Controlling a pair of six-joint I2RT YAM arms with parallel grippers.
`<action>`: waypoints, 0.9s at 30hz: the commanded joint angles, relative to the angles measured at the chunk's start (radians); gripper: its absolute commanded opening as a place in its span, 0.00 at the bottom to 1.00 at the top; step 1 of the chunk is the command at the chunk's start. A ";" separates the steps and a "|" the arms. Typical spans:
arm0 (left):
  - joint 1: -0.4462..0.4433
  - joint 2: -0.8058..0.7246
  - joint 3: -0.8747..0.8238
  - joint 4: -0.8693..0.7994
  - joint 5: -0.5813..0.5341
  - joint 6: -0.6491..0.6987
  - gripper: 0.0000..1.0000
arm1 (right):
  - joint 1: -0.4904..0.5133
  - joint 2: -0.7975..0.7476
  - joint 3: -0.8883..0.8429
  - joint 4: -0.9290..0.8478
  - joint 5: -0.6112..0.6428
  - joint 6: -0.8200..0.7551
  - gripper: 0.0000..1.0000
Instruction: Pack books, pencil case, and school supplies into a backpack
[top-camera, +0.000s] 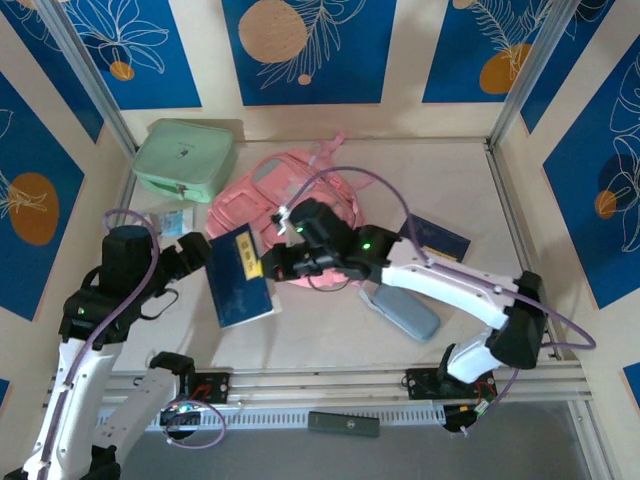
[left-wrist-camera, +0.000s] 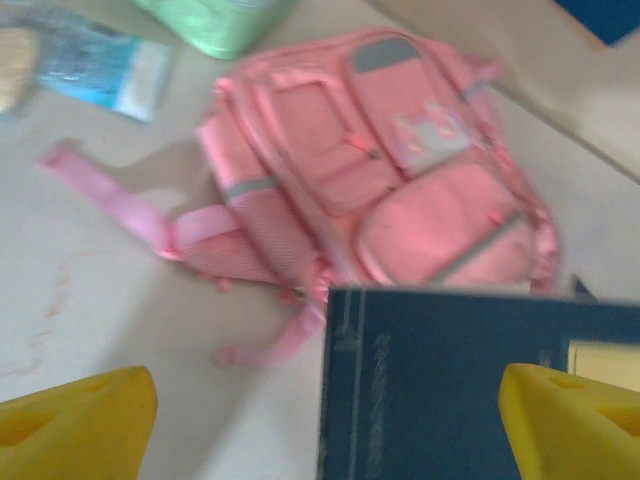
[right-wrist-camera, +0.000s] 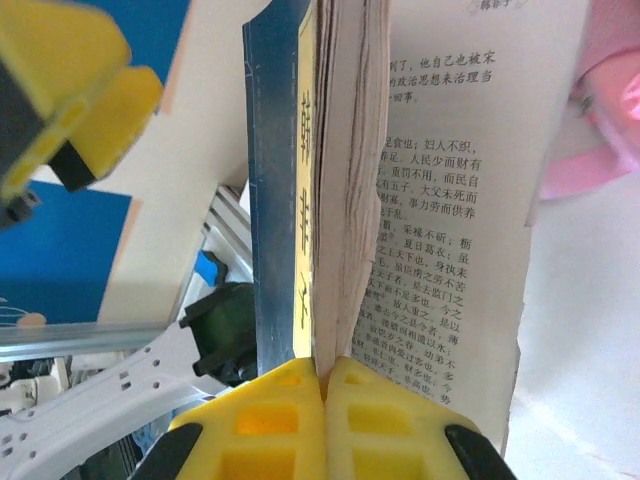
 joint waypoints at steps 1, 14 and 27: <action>0.007 0.035 0.001 0.079 0.246 0.058 0.86 | -0.090 -0.087 -0.053 -0.015 -0.054 -0.057 0.00; -0.154 0.175 -0.234 0.627 0.584 -0.061 0.78 | -0.492 -0.312 -0.278 0.132 -0.413 -0.019 0.00; -0.331 0.352 -0.266 0.920 0.575 -0.150 0.58 | -0.585 -0.329 -0.336 0.225 -0.525 0.028 0.00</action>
